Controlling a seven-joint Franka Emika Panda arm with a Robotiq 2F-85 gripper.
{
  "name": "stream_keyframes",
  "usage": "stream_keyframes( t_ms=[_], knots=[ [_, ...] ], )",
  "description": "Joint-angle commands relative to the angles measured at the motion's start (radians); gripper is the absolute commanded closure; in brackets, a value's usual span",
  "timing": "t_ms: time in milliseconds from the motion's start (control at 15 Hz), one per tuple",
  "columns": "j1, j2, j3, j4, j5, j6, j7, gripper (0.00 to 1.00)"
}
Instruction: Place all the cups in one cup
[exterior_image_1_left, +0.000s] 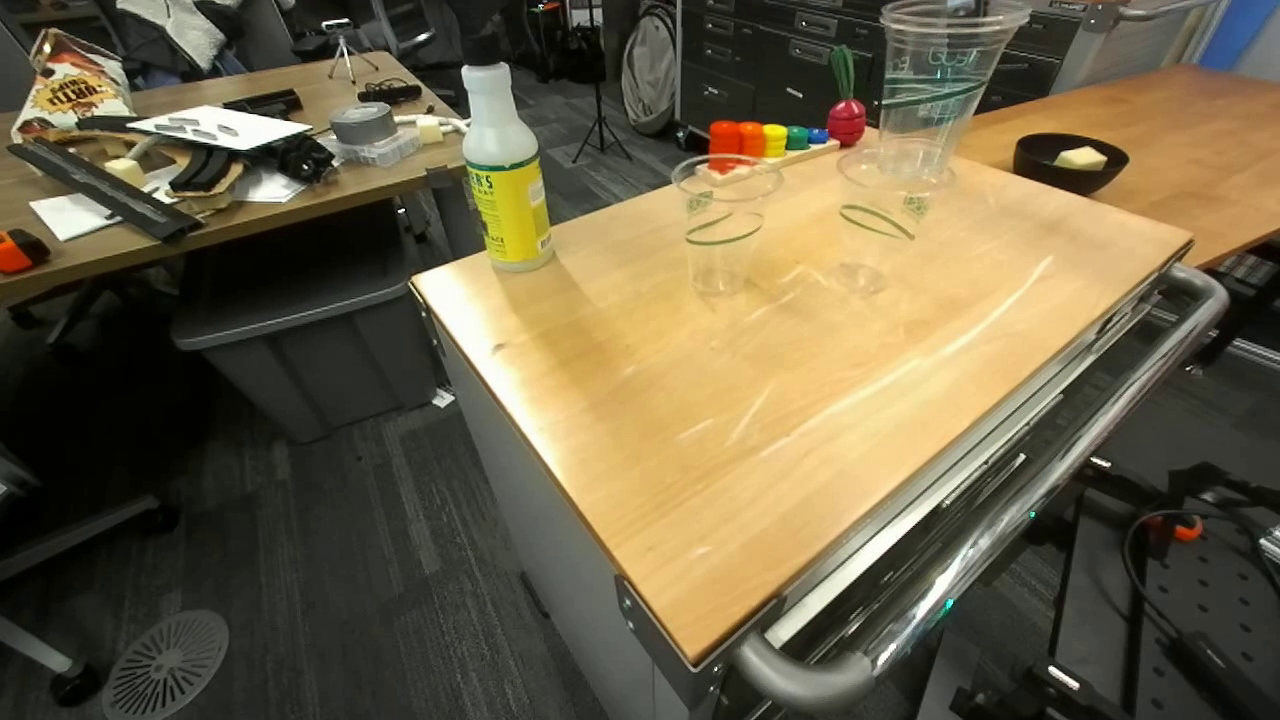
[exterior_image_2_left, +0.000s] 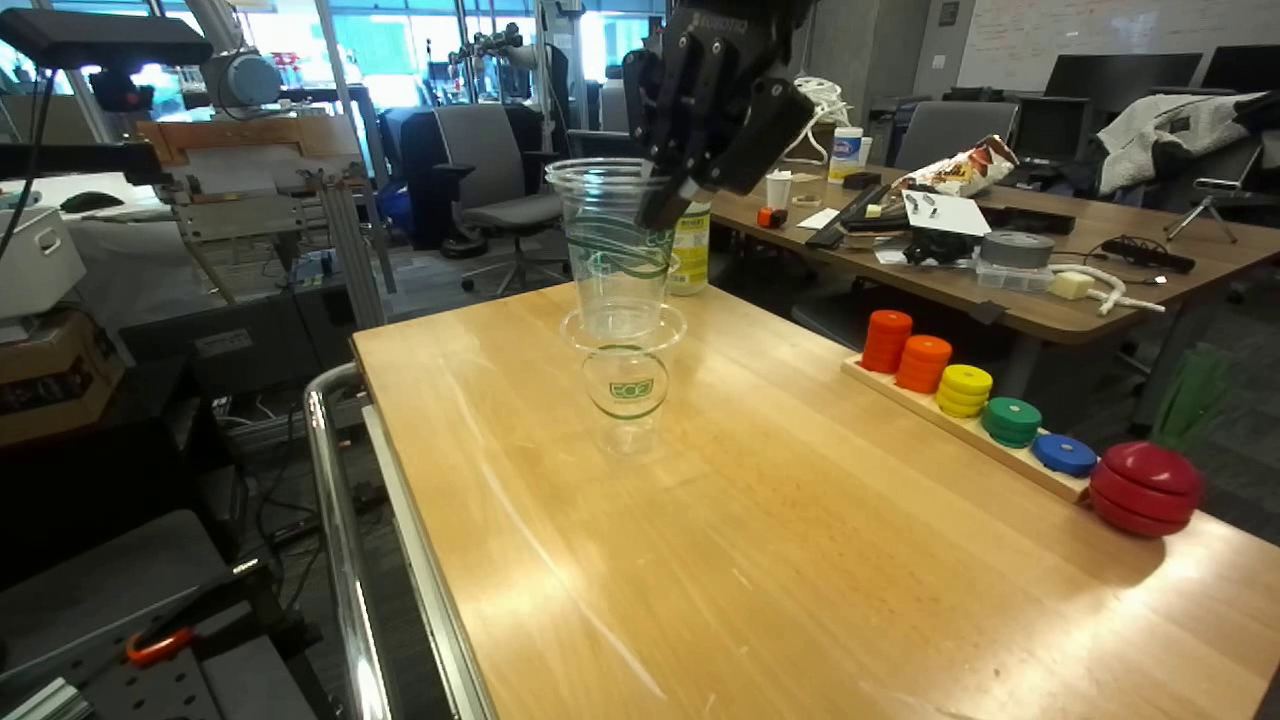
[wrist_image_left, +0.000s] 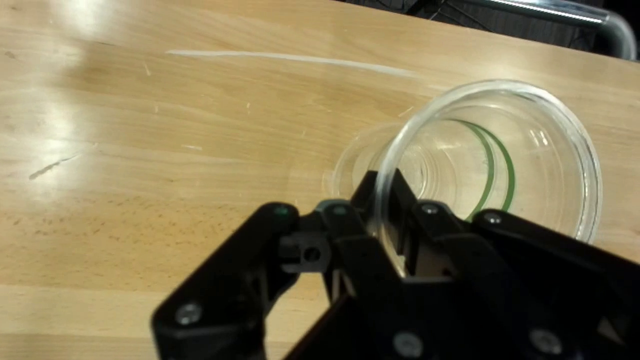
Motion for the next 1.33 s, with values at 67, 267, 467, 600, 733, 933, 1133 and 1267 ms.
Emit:
stream_keyframes(
  t_ms=[67, 267, 467, 600, 733, 933, 1133, 1267],
  knots=[
    [0.008, -0.006, -0.003, -0.022, -0.002, -0.003, -0.032, 0.98],
    [0.012, 0.002, 0.000, -0.026, -0.009, 0.007, -0.034, 0.98],
    [0.013, 0.006, 0.002, -0.034, -0.001, 0.009, -0.052, 0.95],
    [0.016, 0.001, 0.003, -0.049, -0.013, 0.028, -0.047, 0.67],
    [0.020, -0.010, 0.004, -0.065, -0.025, 0.059, -0.039, 0.53],
    [0.025, -0.018, 0.005, -0.079, -0.043, 0.091, -0.036, 0.31],
    [0.030, -0.021, 0.005, -0.086, -0.069, 0.117, -0.017, 0.08],
    [0.033, -0.020, 0.006, -0.093, -0.097, 0.138, 0.005, 0.00]
  ],
)
